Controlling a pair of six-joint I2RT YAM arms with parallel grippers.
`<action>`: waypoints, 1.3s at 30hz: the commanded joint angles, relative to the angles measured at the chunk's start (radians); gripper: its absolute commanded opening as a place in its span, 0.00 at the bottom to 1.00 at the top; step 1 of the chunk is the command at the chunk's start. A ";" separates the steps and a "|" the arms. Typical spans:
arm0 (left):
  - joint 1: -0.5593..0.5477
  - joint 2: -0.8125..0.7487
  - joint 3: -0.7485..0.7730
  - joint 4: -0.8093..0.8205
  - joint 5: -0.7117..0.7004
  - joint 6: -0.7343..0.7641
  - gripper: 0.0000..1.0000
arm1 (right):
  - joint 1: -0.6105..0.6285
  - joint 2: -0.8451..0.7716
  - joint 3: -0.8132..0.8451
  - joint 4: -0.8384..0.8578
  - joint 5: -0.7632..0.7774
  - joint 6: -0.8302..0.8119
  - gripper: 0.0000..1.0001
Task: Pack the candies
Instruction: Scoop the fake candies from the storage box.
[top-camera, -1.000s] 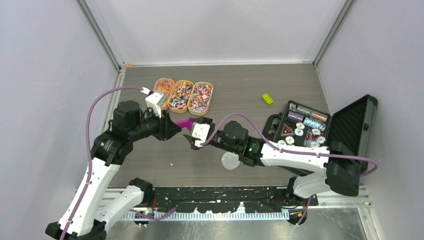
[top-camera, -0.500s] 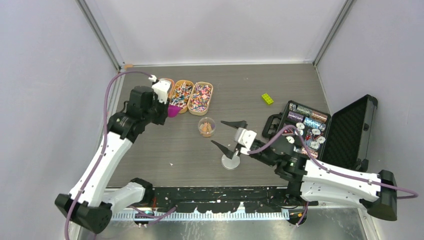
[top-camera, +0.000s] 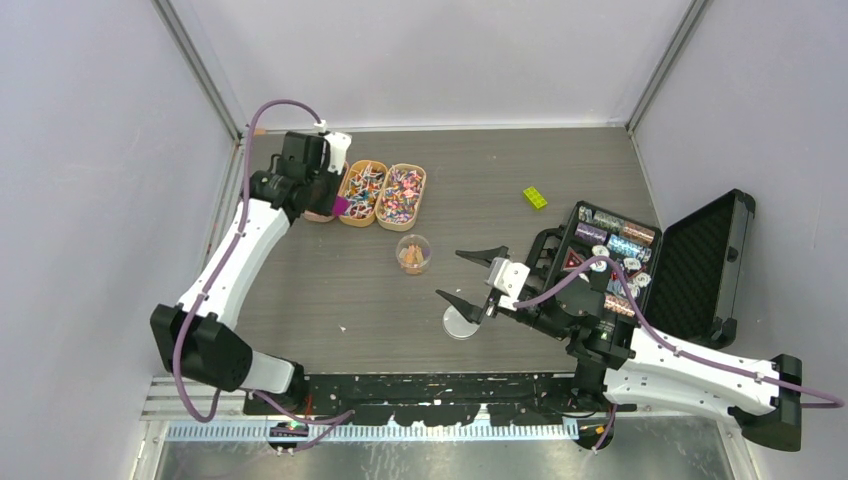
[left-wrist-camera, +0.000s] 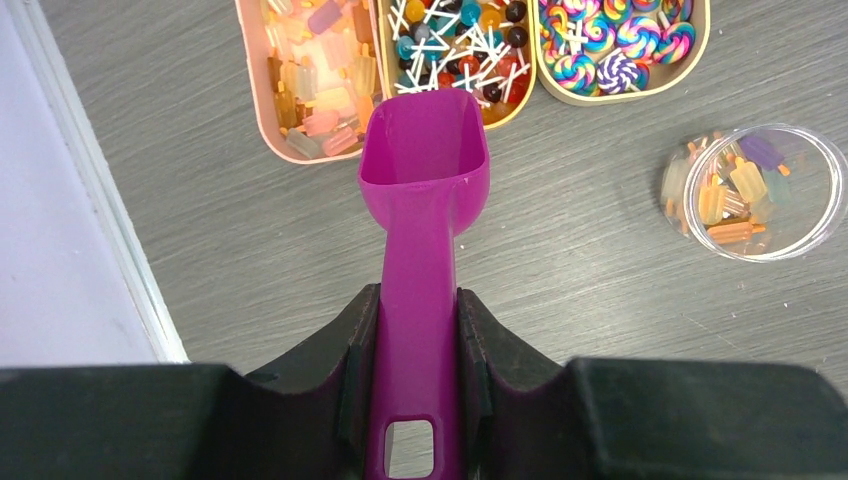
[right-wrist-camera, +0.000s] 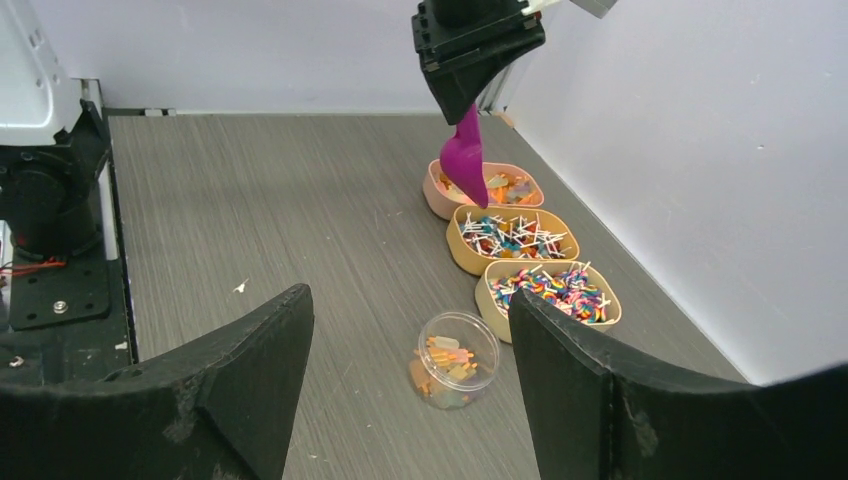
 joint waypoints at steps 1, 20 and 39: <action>0.023 0.046 0.067 -0.008 0.056 0.033 0.00 | 0.005 -0.032 0.020 0.009 -0.025 0.022 0.76; 0.041 0.255 0.112 0.003 0.110 0.030 0.00 | 0.006 -0.004 0.020 0.035 -0.081 0.044 0.76; 0.059 0.155 -0.207 0.277 0.089 -0.036 0.00 | 0.006 -0.037 0.002 0.029 -0.093 0.046 0.76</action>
